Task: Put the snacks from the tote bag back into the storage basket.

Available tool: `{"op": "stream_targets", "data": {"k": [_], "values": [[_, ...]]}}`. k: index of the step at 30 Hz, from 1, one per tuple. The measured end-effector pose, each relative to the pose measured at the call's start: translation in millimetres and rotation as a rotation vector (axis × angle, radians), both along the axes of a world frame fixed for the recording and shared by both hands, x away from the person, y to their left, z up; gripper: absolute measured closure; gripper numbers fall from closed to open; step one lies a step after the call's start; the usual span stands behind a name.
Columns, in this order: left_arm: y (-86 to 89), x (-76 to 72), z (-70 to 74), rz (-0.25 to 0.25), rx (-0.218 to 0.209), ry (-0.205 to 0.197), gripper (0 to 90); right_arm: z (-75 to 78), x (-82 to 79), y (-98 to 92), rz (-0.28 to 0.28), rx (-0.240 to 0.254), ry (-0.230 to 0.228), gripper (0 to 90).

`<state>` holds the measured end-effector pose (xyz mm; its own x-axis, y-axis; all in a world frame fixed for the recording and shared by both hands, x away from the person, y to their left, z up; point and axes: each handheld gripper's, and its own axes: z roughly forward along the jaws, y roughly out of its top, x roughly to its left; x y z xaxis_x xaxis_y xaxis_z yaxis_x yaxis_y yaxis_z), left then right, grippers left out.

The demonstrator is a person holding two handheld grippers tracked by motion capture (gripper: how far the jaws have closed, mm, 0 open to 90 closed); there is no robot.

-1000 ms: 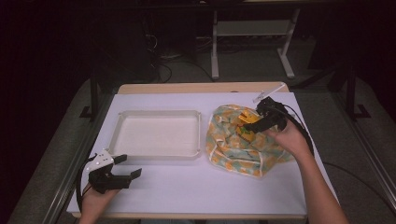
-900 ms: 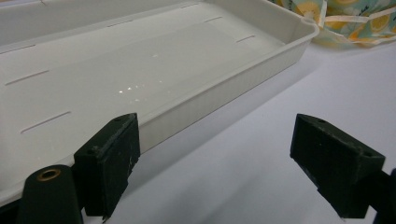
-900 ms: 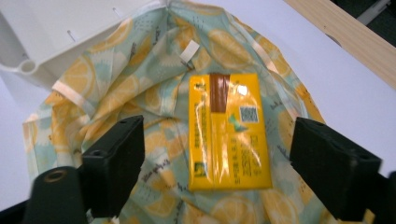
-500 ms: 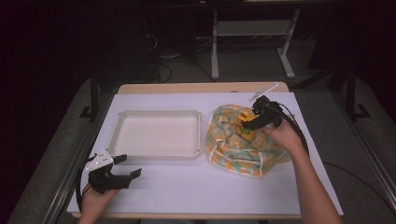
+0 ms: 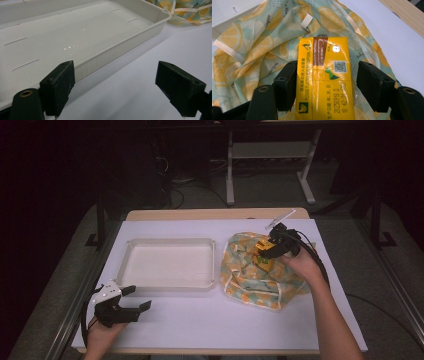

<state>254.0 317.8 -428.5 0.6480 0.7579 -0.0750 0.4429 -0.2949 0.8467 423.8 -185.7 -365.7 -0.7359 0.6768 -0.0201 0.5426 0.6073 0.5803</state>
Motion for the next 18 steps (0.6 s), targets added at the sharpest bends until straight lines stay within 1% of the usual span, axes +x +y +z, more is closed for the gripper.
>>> {"op": "stream_targets", "data": {"k": [1,2,8,10,12,14,18], "values": [[0.1,0.0,-0.1,0.000,-0.001,-0.002,15.5,-0.5,0.0,0.7,0.002,-0.002,0.001,37.7],[0.2,0.0,0.1,0.000,-0.001,-0.002,15.5,-1.1,0.2,1.4,0.005,-0.015,-0.001,37.7],[0.3,-0.2,0.3,0.000,-0.002,-0.001,15.5,-2.4,0.4,2.9,0.016,-0.019,0.006,44.4],[0.1,-0.1,0.0,-0.001,0.000,-0.002,15.4,-2.4,0.3,3.4,0.020,-0.024,-0.001,45.5],[0.1,0.0,0.2,-0.004,0.002,-0.003,15.5,-2.2,0.1,3.7,0.023,-0.021,0.003,46.6],[-0.2,-0.4,0.4,-0.001,0.001,-0.001,15.4,-1.7,-0.7,4.8,0.028,-0.032,-0.007,47.7],[0.0,-0.1,0.0,-0.001,0.000,-0.001,15.5,-1.1,-1.5,5.7,0.032,-0.043,-0.011,48.4]]}}
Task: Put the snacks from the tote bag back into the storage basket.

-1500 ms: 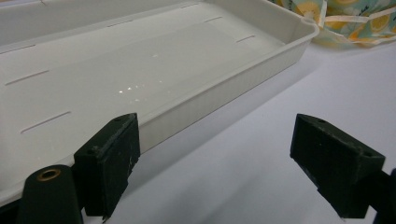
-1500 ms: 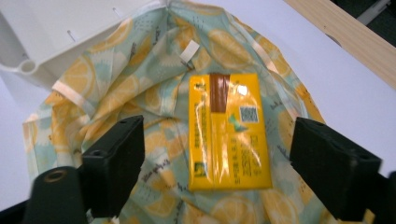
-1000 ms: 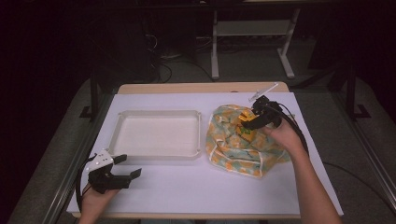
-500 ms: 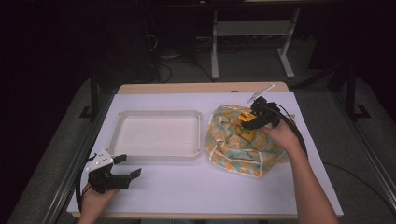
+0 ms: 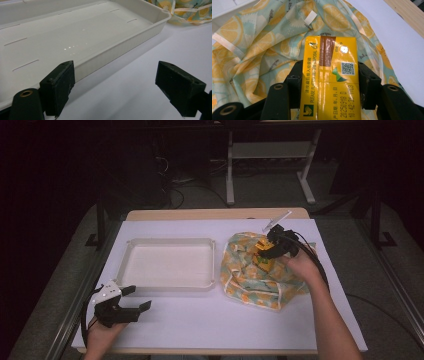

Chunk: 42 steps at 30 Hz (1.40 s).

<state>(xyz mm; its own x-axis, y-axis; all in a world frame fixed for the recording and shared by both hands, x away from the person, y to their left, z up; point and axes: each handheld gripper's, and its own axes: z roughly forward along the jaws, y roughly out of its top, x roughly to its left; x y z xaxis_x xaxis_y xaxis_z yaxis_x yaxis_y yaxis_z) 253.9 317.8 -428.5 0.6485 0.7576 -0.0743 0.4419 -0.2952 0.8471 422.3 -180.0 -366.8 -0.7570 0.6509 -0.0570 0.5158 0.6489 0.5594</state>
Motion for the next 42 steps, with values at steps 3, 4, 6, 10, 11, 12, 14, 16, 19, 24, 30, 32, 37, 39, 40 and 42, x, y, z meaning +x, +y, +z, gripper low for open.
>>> {"op": "stream_targets", "data": {"k": [3,4,6,10,11,12,14,16,19,24,30,32,37,39,40,42], "values": [[0.2,0.2,-0.1,0.003,-0.001,0.002,15.5,0.3,0.4,-0.3,0.005,-0.003,-0.001,48.9],[0.3,0.2,0.0,0.002,-0.001,0.002,15.5,0.4,0.5,-0.5,0.006,-0.003,0.000,49.0],[0.3,0.1,-0.1,0.002,0.000,0.000,15.5,0.9,0.4,0.0,0.007,-0.003,-0.001,49.1],[0.3,0.0,0.2,-0.001,0.000,-0.002,15.5,2.9,-0.1,0.8,0.012,0.000,0.003,49.5],[0.3,0.0,0.3,-0.001,-0.001,-0.002,15.5,3.6,-0.2,0.8,0.015,0.002,0.003,49.5],[0.3,-0.1,0.2,-0.001,-0.001,-0.002,15.5,4.8,-0.8,0.8,0.014,0.002,0.003,49.6],[0.4,0.0,0.1,0.001,-0.001,0.000,15.5,7.5,-2.0,0.6,0.009,0.010,-0.001,49.6],[0.4,0.0,0.2,0.001,-0.001,-0.001,15.5,12.2,-2.1,0.8,0.010,0.004,-0.003,49.7],[0.3,-0.3,0.3,0.004,-0.004,0.000,15.5,20.2,-2.5,1.8,0.023,0.001,-0.016,49.7],[0.7,-0.3,0.4,0.006,-0.006,0.001,15.5,34.5,-5.3,3.6,0.037,0.016,-0.038,49.8],[0.5,-0.1,0.1,0.007,-0.011,-0.002,15.5,51.2,-8.8,6.8,0.065,0.026,-0.057,49.8],[0.5,0.1,0.0,0.005,-0.010,-0.002,15.4,56.6,-10.0,9.2,0.081,0.031,-0.055,49.8],[0.3,-0.6,0.3,0.007,-0.012,-0.001,15.5,64.6,-12.6,13.9,0.103,0.047,-0.064,49.8],[0.6,-0.5,0.3,0.006,-0.011,-0.001,15.5,70.7,-14.7,19.1,0.127,0.052,-0.070,49.8],[0.8,-0.4,0.4,0.006,-0.009,0.000,15.5,72.2,-14.8,20.9,0.138,0.055,-0.071,49.8],[0.4,-0.5,0.3,0.007,-0.012,-0.001,15.5,74.7,-16.2,25.4,0.154,0.054,-0.077,49.8]]}}
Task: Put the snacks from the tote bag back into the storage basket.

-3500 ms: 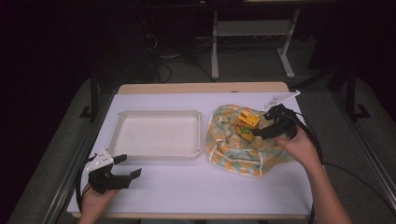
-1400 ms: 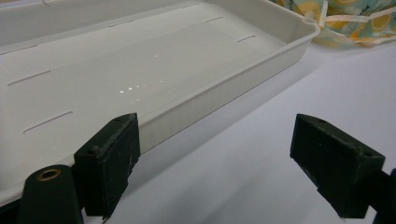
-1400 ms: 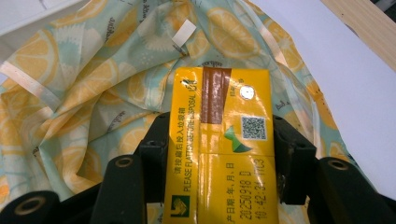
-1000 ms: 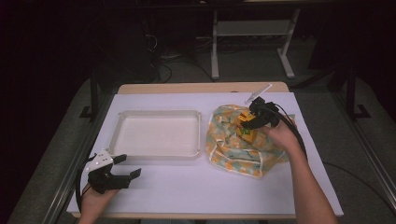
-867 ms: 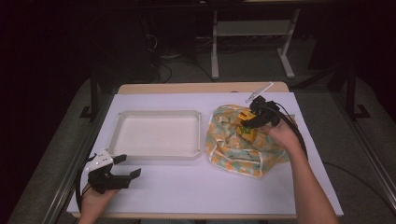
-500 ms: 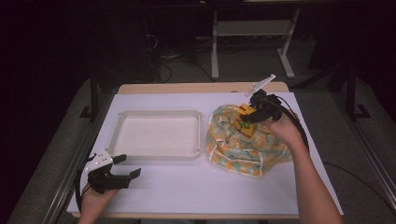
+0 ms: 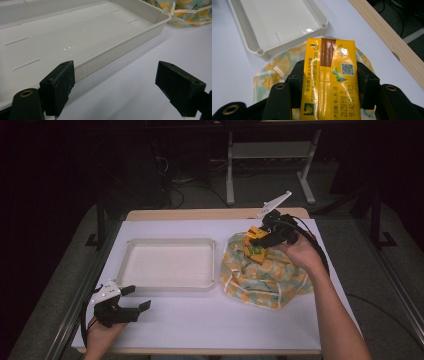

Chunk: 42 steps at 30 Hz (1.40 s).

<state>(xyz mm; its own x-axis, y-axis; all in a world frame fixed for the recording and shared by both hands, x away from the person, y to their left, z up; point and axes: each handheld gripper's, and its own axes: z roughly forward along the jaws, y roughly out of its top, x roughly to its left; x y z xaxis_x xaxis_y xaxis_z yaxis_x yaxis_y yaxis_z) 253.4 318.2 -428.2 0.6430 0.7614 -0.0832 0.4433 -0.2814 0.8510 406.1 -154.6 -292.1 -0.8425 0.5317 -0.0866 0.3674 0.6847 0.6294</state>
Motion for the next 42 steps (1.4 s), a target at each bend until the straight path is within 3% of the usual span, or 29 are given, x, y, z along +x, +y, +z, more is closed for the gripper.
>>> {"op": "stream_targets", "data": {"k": [23,42], "values": [[0.7,1.2,-0.1,-0.006,0.001,-0.004,15.5,4.7,-3.7,50.7,0.173,0.020,0.012,49.8],[0.5,0.7,0.6,-0.009,-0.006,-0.004,15.5,2.5,-3.0,88.6,0.261,0.046,0.013,49.8]]}}
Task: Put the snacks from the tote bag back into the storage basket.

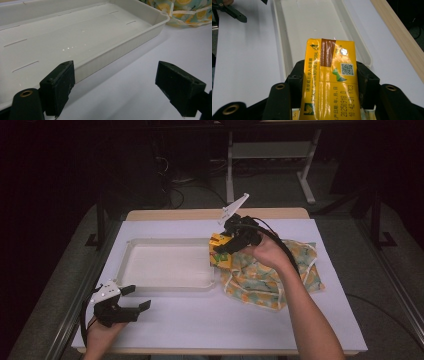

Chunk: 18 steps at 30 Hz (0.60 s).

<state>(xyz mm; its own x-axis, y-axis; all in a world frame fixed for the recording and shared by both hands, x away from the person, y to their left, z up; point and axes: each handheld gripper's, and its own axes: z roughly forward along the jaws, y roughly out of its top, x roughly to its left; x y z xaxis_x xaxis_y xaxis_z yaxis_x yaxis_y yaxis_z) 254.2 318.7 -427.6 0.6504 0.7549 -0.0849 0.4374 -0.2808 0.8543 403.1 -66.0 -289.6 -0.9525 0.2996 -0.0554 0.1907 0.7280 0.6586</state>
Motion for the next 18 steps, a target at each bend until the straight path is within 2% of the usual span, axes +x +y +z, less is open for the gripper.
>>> {"op": "stream_targets", "data": {"k": [18], "values": [[0.3,-0.2,0.5,0.001,-0.002,-0.001,15.5,-1.6,1.6,23.6,0.056,-0.001,0.002,49.8]]}}
